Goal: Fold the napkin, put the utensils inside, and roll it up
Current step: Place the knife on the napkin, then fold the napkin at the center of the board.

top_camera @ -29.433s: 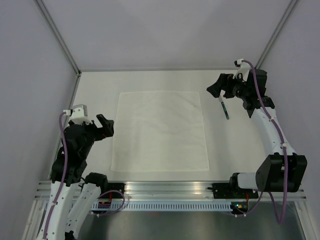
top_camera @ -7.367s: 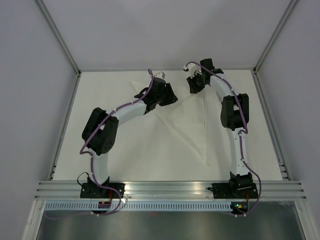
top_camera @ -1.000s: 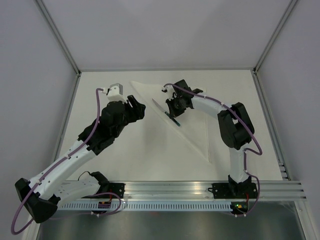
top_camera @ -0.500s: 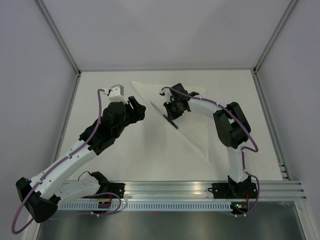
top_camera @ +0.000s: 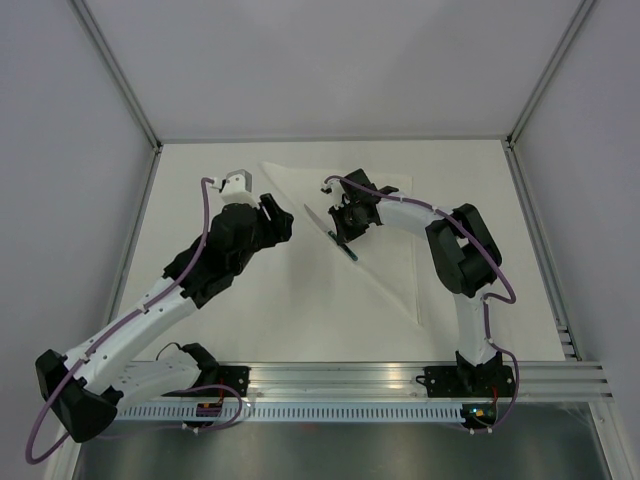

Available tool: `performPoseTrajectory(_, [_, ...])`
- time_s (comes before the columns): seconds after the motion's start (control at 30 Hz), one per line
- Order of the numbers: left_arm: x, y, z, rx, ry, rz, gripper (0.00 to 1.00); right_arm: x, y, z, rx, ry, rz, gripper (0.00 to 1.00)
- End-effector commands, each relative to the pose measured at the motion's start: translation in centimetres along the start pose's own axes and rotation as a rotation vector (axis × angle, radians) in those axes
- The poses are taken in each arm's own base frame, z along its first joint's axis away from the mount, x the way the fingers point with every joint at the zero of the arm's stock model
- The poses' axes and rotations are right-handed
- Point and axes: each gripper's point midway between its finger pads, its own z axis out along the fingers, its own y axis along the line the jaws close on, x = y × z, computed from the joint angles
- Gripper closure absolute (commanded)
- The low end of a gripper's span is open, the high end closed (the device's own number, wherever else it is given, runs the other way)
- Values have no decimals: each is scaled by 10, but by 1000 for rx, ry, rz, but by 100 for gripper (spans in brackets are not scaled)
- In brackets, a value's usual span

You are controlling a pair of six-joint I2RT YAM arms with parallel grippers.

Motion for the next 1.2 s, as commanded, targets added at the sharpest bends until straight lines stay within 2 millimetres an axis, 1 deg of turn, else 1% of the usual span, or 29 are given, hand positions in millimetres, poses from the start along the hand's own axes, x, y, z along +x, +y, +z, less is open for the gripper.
performPoseTrajectory(0.0, [1, 0, 4, 8, -1, 16, 35, 0, -2, 2, 21, -3, 16, 99])
performPoseTrajectory(0.13, [3, -1, 6, 11, 6, 20, 35, 2, -3, 1, 23, 1, 11, 99])
performPoseTrajectory(0.2, [5, 0, 7, 11, 9, 24, 35, 1, -2, 0, 23, -2, 12, 96])
performPoseTrajectory(0.27, [6, 0, 8, 11, 12, 26, 34, 2, -2, 0, 22, 2, 8, 89])
performPoseTrajectory(0.3, [6, 0, 8, 12, 12, 26, 34, 1, -2, -2, 23, -2, 9, 82])
performPoseTrajectory(0.4, [6, 0, 8, 15, 11, 29, 33, -3, -1, -6, 23, -9, 4, 70])
performPoseTrajectory(0.43, [6, 0, 7, 17, 11, 29, 33, -4, 0, -7, 22, -12, 2, 63])
performPoseTrajectory(0.5, [7, -1, 7, 21, 13, 35, 32, -8, 0, -11, 21, -18, -1, 56])
performPoseTrajectory(0.53, [7, -1, 8, 22, 12, 39, 32, -11, 1, -14, 21, -24, -4, 50])
performPoseTrajectory(0.63, [10, -6, 9, 59, 17, 55, 32, -23, 3, -27, 23, -51, -9, 41])
performPoseTrajectory(0.67, [4, -12, 8, 93, -9, 62, 32, -25, 5, -32, 21, -54, -9, 39])
performPoseTrajectory(0.7, [6, -17, 8, 128, -10, 68, 32, -35, 6, -43, 20, -81, -12, 36])
performPoseTrajectory(0.73, [12, -16, 10, 147, -13, 89, 32, -40, 6, -49, 13, -98, -11, 34])
performPoseTrajectory(0.77, [12, -20, 9, 172, -22, 90, 31, -46, 6, -58, 8, -115, -9, 33])
performPoseTrajectory(0.8, [7, -29, 7, 221, -44, 85, 30, -54, 6, -71, -8, -145, -5, 32])
performPoseTrajectory(0.83, [10, -30, 7, 245, -45, 109, 30, -58, 5, -79, -11, -157, 1, 32])
performPoseTrajectory(0.87, [10, -35, 6, 273, -53, 119, 29, -65, 5, -94, -11, -186, 8, 32])
performPoseTrajectory(0.9, [6, -46, 4, 327, -76, 125, 29, -68, -4, -104, -4, -206, 29, 32])
performPoseTrajectory(0.97, [13, -51, 7, 361, -72, 183, 26, -72, -16, -121, 13, -233, 57, 31])
performPoseTrajectory(1.0, [20, -61, 9, 387, -70, 212, 26, -76, -34, -139, 39, -264, 89, 31])
performPoseTrajectory(1.03, [26, -64, 12, 394, -68, 266, 25, -77, -39, -147, 24, -274, 112, 31])
performPoseTrajectory(1.07, [33, -69, 15, 402, -63, 300, 25, -78, -45, -162, 18, -289, 152, 31])
performPoseTrajectory(1.1, [44, -79, 14, 410, -58, 344, 25, -76, -68, -176, 36, -305, 205, 31])
performPoseTrajectory(1.13, [60, -86, 23, 409, -44, 425, 24, -75, -75, -185, 37, -315, 224, 31])
performPoseTrajectory(1.17, [70, -92, 25, 414, -36, 468, 23, -74, -83, -200, 65, -340, 232, 31])
